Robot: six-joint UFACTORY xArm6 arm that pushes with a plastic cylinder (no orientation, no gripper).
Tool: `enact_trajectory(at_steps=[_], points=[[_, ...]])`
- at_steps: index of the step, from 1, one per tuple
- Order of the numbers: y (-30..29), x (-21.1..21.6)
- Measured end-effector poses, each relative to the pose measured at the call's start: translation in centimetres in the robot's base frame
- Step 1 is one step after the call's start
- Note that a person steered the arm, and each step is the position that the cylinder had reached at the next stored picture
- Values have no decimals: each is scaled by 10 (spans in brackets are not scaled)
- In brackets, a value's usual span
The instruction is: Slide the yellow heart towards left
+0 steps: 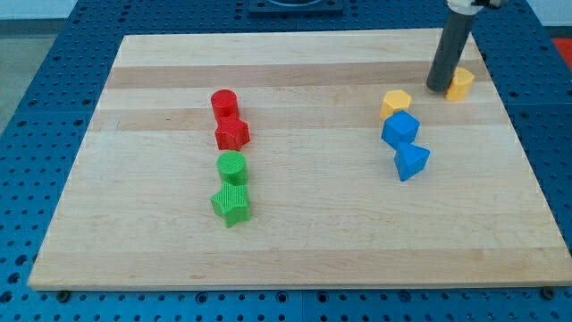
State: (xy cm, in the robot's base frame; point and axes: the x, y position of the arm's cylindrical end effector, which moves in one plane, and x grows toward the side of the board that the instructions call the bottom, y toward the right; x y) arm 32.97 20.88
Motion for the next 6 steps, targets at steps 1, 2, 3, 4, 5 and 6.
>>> enact_trajectory(at_steps=[1, 2, 3, 4, 5, 6], points=[[-37, -3], [-43, -37], [-27, -77], [36, -73], [104, -21], [112, -8]])
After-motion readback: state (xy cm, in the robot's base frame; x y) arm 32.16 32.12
